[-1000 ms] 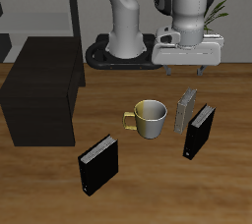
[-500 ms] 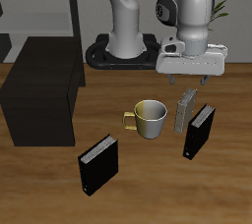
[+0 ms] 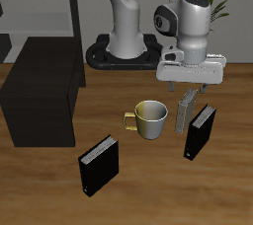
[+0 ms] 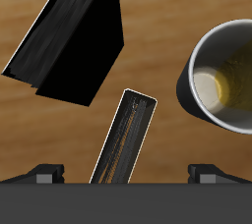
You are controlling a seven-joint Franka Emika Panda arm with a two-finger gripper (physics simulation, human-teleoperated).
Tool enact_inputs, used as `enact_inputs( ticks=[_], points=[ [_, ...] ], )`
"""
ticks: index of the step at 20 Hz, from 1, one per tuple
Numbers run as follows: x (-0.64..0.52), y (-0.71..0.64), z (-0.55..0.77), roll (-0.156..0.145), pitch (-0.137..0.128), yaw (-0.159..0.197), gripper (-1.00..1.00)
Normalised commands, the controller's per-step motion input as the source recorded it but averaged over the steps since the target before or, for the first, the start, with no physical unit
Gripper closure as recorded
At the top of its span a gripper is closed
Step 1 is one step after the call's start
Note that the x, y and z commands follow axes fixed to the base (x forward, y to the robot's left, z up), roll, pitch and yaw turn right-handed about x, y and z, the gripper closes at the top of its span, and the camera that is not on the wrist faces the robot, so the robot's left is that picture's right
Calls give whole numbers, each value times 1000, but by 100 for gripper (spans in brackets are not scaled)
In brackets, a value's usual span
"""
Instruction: Place the yellow book flat on top of the shelf
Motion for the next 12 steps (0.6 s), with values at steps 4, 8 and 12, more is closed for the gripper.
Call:
enact_inputs(
  ticks=[4,8,12],
  points=[
    [-21,125,-331,9,40,-26,-100],
    [3,5,-177,-8,15,-26,-100],
    [51,5,-168,6,10,-5,-100]
  ],
)
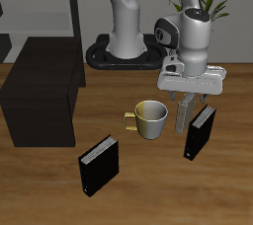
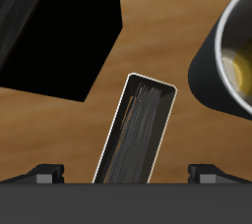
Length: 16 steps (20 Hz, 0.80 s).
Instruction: Place the yellow book flat on top of the shelf
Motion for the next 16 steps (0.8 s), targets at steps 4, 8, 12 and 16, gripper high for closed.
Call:
enact_inputs(
  ticks=[4,8,12,16],
  points=[
    [115,-23,-314,4,53,2,-100],
    [97,-43,-288,18,53,-4,-100],
    [10,-41,-122,1,21,-2,100],
    [34,-16,-73,-8,21,-3,100]
  ],
)
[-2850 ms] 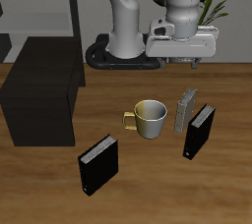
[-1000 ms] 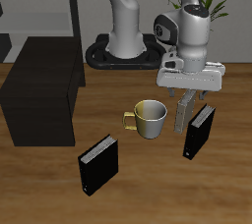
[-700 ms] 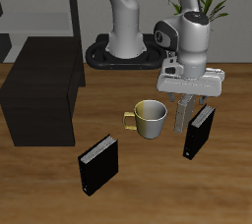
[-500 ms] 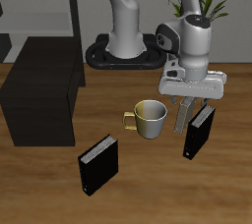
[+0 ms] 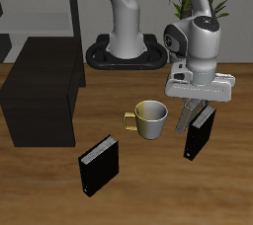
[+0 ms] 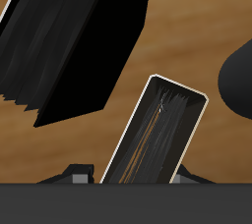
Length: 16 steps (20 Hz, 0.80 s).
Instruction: Place the yellow book flat on top of the shelf
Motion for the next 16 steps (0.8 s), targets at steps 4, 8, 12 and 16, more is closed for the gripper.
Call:
enact_inputs(
  ticks=[4,8,12,16],
  points=[
    [-8,-66,72,0,-7,2,100],
    [-24,-126,171,-13,-16,14,100],
    [-45,-85,152,5,1,12,100],
    [-151,-68,412,50,2,34,100]
  ],
)
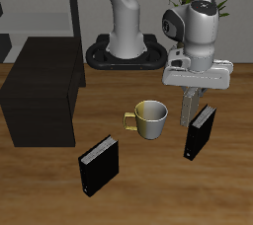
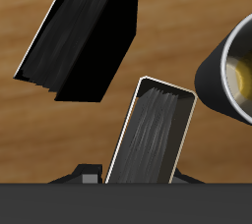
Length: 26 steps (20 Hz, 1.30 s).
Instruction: Place the yellow book flat on top of the shelf
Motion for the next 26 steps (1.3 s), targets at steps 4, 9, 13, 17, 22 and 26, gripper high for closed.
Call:
enact_inputs(
  ticks=[4,9,13,17,22,26],
  points=[
    [-250,-50,563,33,-54,49,100],
    [-247,-19,572,20,-77,71,100],
    [-90,-147,579,-29,-97,68,100],
    [-19,-284,548,-36,-82,77,100],
    [14,-300,394,-61,-37,46,100],
    [-50,-207,370,-40,-42,64,100]
  ],
)
